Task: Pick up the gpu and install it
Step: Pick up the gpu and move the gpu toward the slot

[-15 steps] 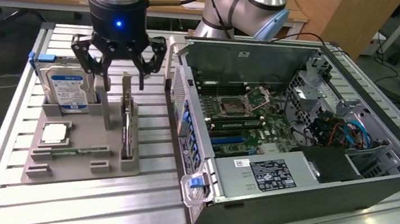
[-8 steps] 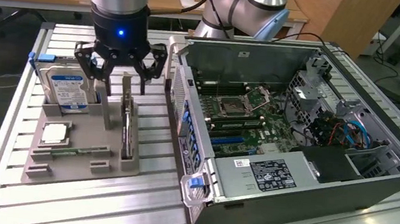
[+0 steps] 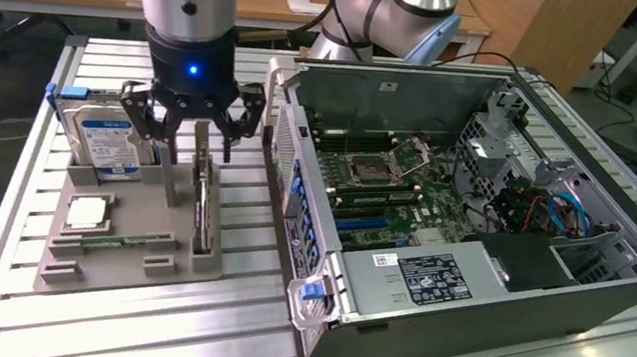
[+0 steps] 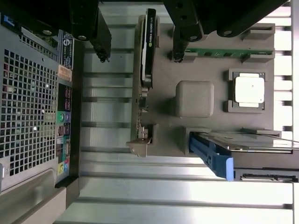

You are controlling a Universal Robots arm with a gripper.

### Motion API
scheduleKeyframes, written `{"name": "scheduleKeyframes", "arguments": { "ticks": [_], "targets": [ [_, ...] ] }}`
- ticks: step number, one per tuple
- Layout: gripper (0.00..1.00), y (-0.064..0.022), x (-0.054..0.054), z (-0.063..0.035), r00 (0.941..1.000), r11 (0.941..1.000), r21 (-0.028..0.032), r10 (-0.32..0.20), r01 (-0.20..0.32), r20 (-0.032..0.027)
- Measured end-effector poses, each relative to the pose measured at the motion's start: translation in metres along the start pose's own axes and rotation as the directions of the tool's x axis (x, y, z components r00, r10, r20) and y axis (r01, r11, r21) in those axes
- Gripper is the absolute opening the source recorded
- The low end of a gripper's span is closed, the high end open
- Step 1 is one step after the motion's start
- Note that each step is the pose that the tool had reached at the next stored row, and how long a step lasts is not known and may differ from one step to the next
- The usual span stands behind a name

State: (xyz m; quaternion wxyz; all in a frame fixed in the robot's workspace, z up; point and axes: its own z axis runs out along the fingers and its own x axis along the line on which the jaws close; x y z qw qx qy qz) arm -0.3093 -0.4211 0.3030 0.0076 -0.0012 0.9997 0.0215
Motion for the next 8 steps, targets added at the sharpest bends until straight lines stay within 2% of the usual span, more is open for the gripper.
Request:
{"name": "scheduleKeyframes", "arguments": {
  "ticks": [8],
  "targets": [
    [0.65,-0.0026,0.0,0.0144,1.0,1.0,0.0001,0.0,0.0,0.0]
  ]
}}
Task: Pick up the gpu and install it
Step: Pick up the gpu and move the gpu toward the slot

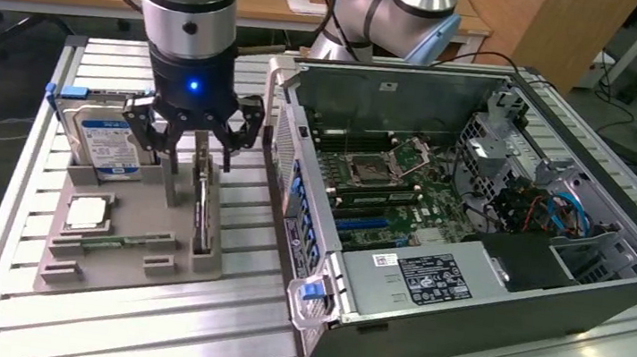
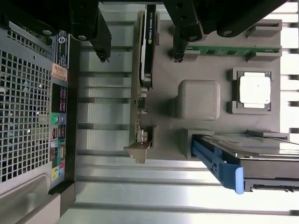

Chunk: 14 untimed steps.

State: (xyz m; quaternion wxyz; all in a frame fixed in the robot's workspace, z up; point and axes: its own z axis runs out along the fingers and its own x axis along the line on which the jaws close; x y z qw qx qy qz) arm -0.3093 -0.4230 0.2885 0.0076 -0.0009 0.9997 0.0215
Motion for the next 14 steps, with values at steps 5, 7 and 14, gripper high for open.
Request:
{"name": "scheduleKeyframes", "arguments": {
  "ticks": [5,7,14],
  "targets": [
    [0.65,-0.0008,0.0,0.0091,1.0,1.0,0.0,0.0,0.0,-0.0001],
    [0.65,-0.0011,0.0,0.0127,1.0,1.0,0.0,0.0,0.0,0.0],
    [0.65,-0.0019,0.0,0.0254,1.0,1.0,0.0,0.0,0.0,-0.0001]
  ]
}}
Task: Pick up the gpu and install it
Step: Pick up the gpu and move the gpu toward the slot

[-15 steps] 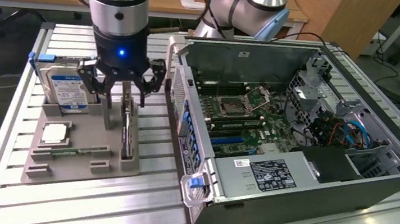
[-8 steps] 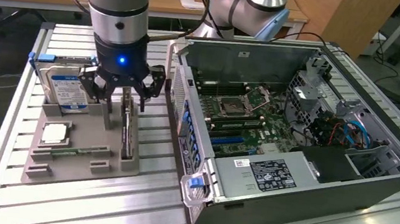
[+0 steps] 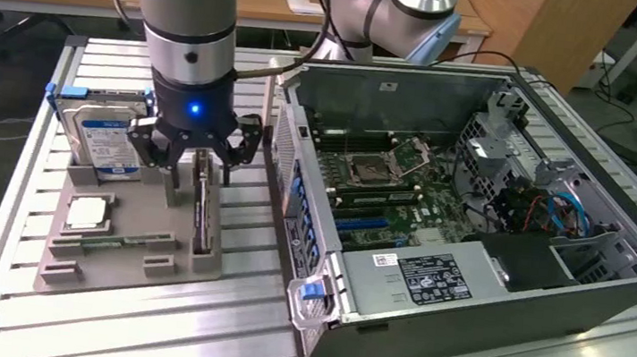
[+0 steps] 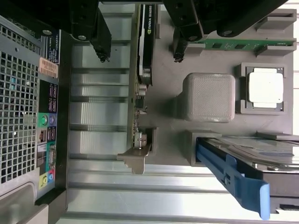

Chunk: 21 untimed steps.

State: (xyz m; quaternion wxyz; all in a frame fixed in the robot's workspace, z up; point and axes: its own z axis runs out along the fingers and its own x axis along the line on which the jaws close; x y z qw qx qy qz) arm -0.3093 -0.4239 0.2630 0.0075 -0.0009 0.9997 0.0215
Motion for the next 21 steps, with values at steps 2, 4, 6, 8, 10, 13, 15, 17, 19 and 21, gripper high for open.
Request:
{"name": "scheduleKeyframes", "arguments": {
  "ticks": [2,4,6,8,10,13,15,17,19,21],
  "targets": [
    [0.65,-0.0002,0.0,0.0036,1.0,1.0,0.0,0.0,0.0,0.0],
    [0.65,-0.0003,0.0,0.0073,1.0,1.0,0.0,0.0,0.0,0.0],
    [0.65,-0.0005,0.0,0.0109,1.0,1.0,0.0,0.001,-0.001,0.0001],
    [0.65,0.0001,0.0,0.0145,1.0,1.0,0.0007,0.01,-0.01,0.0004],
    [0.65,0.001,0.0,0.0183,0.9997,0.9997,0.0018,0.025,-0.025,0.0012],
    [0.65,0.0011,0.0,0.0236,0.9995,0.9995,0.0028,0.032,-0.032,0.0013],
    [0.65,0.0001,0.001,0.0273,0.9995,0.9995,0.0029,0.033,-0.033,-0.0005],
    [0.65,-0.0011,0.001,0.0309,0.9995,0.9995,0.0029,0.033,-0.033,-0.0023],
    [0.65,-0.0021,0.001,0.0344,0.9995,0.9995,0.0029,0.032,-0.032,-0.0045],
    [0.65,-0.0026,0.001,0.0381,0.9995,0.9995,0.003,0.032,-0.032,-0.0065]
  ]
}}
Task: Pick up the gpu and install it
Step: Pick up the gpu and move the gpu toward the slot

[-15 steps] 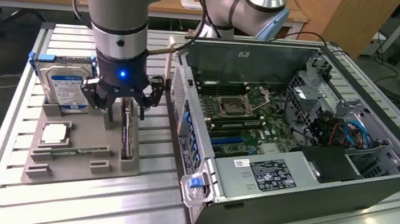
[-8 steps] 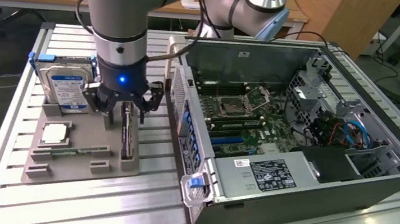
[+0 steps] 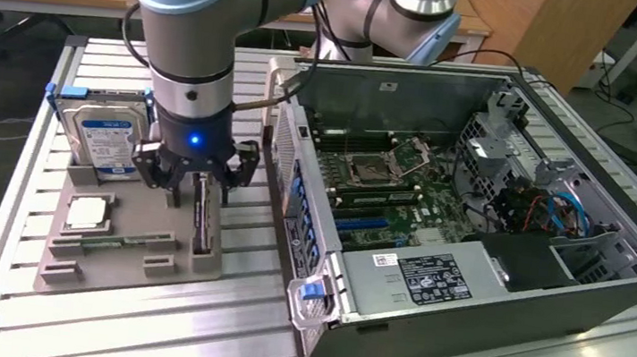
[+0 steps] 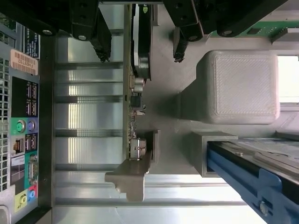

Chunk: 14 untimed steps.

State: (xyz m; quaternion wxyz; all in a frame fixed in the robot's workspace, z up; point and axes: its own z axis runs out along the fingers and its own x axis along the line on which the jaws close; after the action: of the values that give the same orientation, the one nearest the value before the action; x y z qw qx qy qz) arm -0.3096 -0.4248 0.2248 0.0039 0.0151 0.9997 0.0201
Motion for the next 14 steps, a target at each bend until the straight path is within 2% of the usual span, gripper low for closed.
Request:
{"name": "scheduleKeyframes", "arguments": {
  "ticks": [2,10,14],
  "targets": [
    [0.65,-0.0002,0.0,0.0024,1.0,1.0,0.0001,0.0,0.0,-0.0019],
    [0.65,-0.0004,0.0,0.003,1.0,1.0,0.0001,0.0,0.0,-0.0019],
    [0.65,-0.0006,0.0,0.0088,1.0,1.0,0.0,0.0,0.0,-0.0019]
  ]
}}
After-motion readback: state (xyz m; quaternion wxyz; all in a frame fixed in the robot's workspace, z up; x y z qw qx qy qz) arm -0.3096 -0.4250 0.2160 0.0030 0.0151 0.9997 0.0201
